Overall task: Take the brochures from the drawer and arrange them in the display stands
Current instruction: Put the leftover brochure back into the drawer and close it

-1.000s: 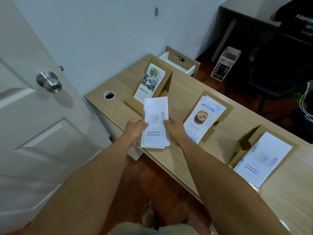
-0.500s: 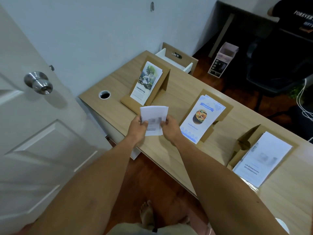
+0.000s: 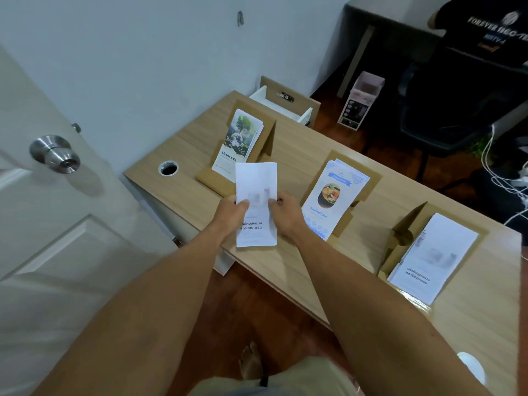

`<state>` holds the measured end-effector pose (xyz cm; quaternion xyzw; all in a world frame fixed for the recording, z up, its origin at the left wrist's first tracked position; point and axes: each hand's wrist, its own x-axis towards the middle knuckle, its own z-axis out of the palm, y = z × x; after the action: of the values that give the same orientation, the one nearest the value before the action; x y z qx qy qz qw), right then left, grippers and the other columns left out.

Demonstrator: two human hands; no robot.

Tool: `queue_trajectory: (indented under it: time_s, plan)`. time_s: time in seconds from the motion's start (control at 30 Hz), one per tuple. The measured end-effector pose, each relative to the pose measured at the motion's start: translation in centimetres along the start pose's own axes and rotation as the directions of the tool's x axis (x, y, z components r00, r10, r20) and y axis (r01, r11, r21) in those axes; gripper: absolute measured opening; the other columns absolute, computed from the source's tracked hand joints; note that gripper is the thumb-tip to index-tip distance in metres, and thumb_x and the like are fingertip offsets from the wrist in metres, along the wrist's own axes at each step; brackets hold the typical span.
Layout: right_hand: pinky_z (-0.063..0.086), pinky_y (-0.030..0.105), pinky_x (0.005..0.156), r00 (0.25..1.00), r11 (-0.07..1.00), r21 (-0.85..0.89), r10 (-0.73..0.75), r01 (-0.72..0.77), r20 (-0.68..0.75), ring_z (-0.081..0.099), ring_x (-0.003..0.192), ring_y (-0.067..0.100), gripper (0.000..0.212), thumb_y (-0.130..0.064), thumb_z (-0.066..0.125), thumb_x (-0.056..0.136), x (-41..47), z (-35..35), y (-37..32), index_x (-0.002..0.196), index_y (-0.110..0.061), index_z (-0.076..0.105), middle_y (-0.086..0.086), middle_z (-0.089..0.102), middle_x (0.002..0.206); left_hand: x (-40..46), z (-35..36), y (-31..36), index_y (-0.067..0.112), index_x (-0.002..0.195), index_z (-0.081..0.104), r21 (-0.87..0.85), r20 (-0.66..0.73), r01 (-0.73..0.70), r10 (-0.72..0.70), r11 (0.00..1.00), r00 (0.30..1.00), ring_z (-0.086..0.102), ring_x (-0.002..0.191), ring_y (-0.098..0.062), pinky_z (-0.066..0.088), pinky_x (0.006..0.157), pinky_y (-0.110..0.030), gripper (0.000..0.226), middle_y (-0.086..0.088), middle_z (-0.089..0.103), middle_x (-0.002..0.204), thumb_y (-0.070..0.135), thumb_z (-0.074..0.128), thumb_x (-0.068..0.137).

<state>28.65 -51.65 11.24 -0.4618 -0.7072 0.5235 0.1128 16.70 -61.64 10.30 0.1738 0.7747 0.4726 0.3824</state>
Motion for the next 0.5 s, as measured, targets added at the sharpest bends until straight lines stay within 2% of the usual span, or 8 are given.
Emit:
queue_trajectory:
  time_s: [0.13, 0.17, 0.27, 0.37, 0.5]
  plan:
    - [0.042, 0.015, 0.049, 1.0, 0.998, 0.061, -0.015, 0.016, -0.019, 0.057, 0.066, 0.008, 0.023, -0.009, 0.043, 0.103, -1.1, -2.3, -0.6, 0.087, -0.016, 0.058, -0.005, 0.061, 0.078, -0.2, 0.7, 1.9, 0.002, 0.106, 0.07, -0.02, 0.061, -0.005, 0.006, 1.0, 0.998, 0.07, 0.086, -0.028, 0.057, 0.078, -0.039, 0.028, -0.015, 0.076, 0.103, 0.018, 0.055, 0.089]
    - [0.044, 0.016, 0.052, 0.999, 0.998, 0.051, -0.025, 0.027, -0.03, 0.058, 0.068, 0.01, 0.024, -0.01, 0.044, 0.102, -1.3, -3.0, -0.5, 0.084, -0.017, 0.057, -0.003, 0.062, 0.079, -0.4, 1.1, 2.3, 0.004, 0.106, 0.071, -0.016, 0.072, -0.005, 0.007, 1.0, 0.997, 0.072, 0.088, -0.03, 0.058, 0.079, -0.04, 0.028, -0.016, 0.076, 0.104, 0.019, 0.055, 0.088]
    - [0.052, 0.035, 0.068, 0.998, 0.998, 0.057, -0.015, 0.018, -0.068, 0.065, 0.081, 0.025, 0.019, -0.012, 0.047, 0.101, -2.4, -5.4, 0.5, 0.091, -0.009, 0.062, 0.008, 0.069, 0.09, -1.4, 3.5, 3.7, 0.004, 0.107, 0.071, -0.006, 0.14, -0.019, 0.019, 1.0, 0.99, 0.072, 0.089, -0.031, 0.058, 0.076, -0.039, 0.024, -0.016, 0.076, 0.104, 0.012, 0.054, 0.092]
    - [0.044, 0.033, 0.066, 0.989, 0.998, 0.062, 0.025, -0.016, -0.144, 0.056, 0.076, 0.023, 0.018, -0.01, 0.047, 0.099, -4.0, -8.4, 2.4, 0.083, -0.01, 0.057, 0.006, 0.061, 0.084, -2.6, 6.9, 4.7, 0.006, 0.105, 0.07, 0.008, 0.206, -0.04, 0.037, 0.999, 0.978, 0.066, 0.083, -0.026, 0.051, 0.072, -0.033, 0.021, -0.015, 0.072, 0.098, 0.006, 0.052, 0.093]
    - [0.048, 0.033, 0.065, 0.966, 0.991, 0.116, 0.095, -0.068, -0.242, 0.062, 0.077, 0.023, 0.017, -0.011, 0.049, 0.098, -7.3, -13.8, 6.0, 0.088, -0.005, 0.062, 0.006, 0.066, 0.087, -5.4, 12.9, 5.9, 0.0, 0.104, 0.07, 0.06, 0.324, -0.072, 0.049, 0.996, 0.945, 0.067, 0.082, -0.026, 0.052, 0.075, -0.035, 0.032, -0.018, 0.074, 0.103, 0.016, 0.054, 0.082]
